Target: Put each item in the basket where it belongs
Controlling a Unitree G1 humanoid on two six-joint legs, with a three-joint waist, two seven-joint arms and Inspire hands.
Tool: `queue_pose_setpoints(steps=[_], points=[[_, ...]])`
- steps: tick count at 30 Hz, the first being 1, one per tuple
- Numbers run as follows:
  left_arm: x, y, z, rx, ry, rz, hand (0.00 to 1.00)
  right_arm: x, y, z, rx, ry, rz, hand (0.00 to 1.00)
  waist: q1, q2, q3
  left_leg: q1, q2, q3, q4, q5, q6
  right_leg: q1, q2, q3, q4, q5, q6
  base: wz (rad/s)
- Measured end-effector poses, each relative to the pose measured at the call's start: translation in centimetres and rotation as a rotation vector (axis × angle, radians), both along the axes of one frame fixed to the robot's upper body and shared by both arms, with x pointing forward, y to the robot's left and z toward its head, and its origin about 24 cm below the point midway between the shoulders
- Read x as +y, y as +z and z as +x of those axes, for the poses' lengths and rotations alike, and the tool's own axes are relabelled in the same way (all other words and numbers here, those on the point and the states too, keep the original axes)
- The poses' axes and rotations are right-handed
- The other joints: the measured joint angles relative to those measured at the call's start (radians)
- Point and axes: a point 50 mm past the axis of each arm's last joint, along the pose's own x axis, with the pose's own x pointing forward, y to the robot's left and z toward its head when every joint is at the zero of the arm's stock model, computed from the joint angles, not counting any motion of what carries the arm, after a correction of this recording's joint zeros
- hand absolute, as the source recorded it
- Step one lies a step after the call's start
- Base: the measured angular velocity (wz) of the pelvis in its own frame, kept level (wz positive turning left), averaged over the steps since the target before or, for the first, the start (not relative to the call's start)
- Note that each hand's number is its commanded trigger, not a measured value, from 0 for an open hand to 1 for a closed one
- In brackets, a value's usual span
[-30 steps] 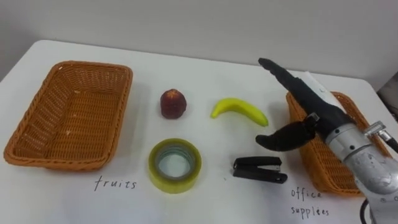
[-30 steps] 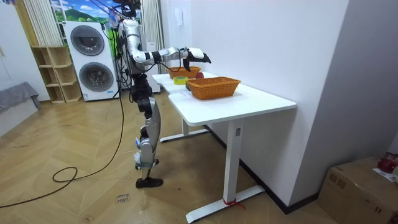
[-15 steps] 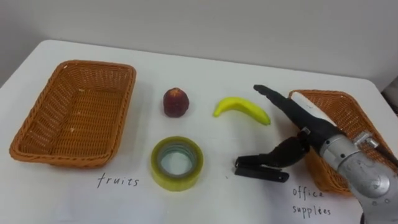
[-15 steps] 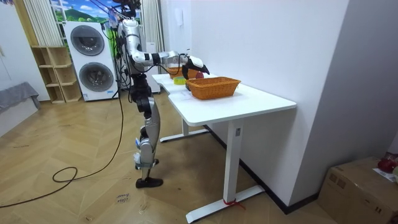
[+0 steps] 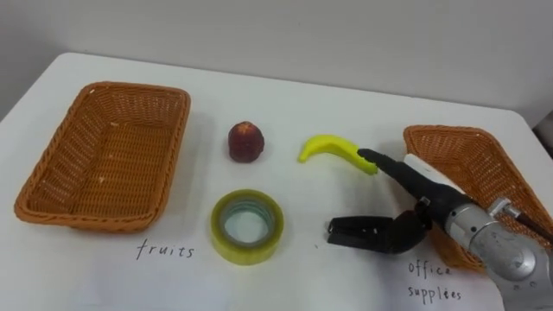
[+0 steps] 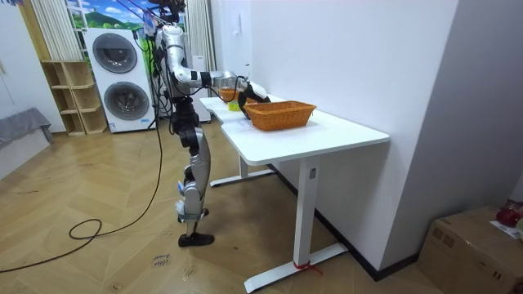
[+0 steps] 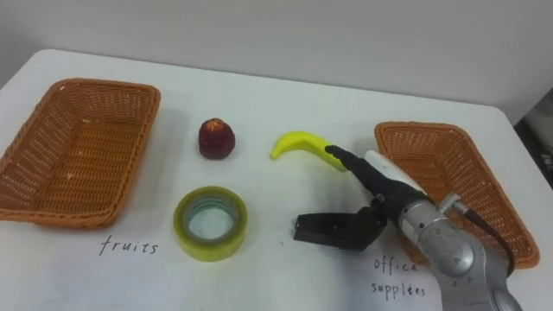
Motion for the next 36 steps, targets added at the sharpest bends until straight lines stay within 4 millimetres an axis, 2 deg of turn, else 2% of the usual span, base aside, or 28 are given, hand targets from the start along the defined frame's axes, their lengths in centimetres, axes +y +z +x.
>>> queue_pose_setpoints(steps=[28,36], points=[[0.0,0.1,0.4,-0.017,-0.007,0.009,0.00,0.6,-0.5,-0.2,0.050,0.033,-0.015,0.00,0.002,-0.001,-0.0004,-0.009,0.000,-0.001,0.000,0.000,0.000,-0.013,0.000,0.001,0.000,0.001,-0.001,0.00],[0.0,0.1,0.2,-0.002,0.002,0.017,0.00,0.2,-1.3,-1.0,0.082,0.014,-0.042,0.00,0.001,-0.001,-0.0003,-0.008,-0.001,-0.001,-0.001,0.000,0.000,-0.012,0.000,0.001,0.000,0.000,-0.001,0.00]])
